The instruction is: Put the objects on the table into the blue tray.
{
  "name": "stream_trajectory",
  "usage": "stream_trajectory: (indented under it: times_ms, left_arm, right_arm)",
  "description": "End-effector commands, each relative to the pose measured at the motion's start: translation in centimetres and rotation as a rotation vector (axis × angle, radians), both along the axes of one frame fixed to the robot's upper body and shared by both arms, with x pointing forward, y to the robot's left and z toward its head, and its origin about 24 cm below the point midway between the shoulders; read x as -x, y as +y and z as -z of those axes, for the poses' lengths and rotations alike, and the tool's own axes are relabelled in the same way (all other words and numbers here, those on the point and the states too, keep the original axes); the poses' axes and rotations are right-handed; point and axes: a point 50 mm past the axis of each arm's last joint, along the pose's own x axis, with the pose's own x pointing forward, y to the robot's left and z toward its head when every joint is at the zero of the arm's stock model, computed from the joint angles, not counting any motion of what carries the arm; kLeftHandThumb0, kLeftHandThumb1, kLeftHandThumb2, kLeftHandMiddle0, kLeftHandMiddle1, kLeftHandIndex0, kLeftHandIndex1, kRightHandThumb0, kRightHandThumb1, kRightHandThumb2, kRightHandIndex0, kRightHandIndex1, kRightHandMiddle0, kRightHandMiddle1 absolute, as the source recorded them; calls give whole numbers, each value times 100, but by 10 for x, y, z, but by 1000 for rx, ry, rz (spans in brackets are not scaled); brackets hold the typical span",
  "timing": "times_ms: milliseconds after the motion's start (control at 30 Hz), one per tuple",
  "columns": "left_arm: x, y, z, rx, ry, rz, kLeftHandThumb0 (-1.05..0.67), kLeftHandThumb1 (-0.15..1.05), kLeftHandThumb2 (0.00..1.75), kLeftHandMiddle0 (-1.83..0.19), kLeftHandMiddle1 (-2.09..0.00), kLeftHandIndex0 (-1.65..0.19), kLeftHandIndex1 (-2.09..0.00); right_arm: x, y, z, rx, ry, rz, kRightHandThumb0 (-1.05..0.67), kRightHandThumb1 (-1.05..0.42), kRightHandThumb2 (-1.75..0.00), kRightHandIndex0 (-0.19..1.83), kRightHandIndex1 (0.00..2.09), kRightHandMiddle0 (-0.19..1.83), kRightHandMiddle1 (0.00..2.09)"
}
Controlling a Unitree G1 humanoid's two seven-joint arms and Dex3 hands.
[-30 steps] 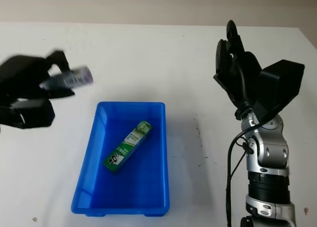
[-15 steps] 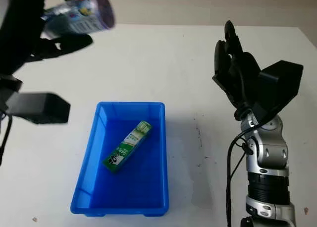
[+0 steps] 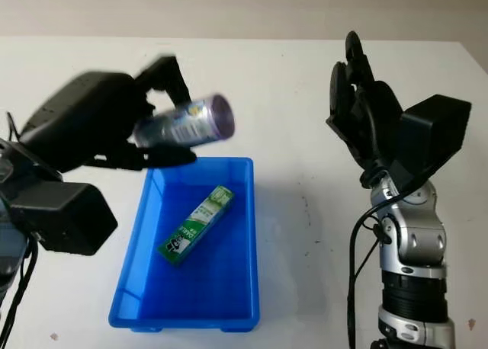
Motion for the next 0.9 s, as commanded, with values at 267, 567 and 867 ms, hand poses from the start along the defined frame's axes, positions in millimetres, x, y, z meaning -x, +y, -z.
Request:
stream_trajectory:
  times_ms: [267, 567, 867]
  left_arm:
    - [5, 4, -3, -121, 202, 54, -60, 105, 48, -5, -8, 13, -31]
    - [-1, 12, -8, 114, 183, 98, -66, 105, 62, 10, -3, 13, -14]
    - [-24, 51, -20, 806, 25, -27, -61, 105, 62, 3, -6, 6, -13]
  right_arm:
    - [1, 1, 2, -6, -10, -5, -61, -105, -69, -19, 0, -19, 0]
    - [0, 3, 4, 1, -22, -8, -62, -105, -69, -19, 0, -19, 0]
    - [-4, 13, 5, -18, -39, -33, -63, -105, -73, -19, 0, -19, 0]
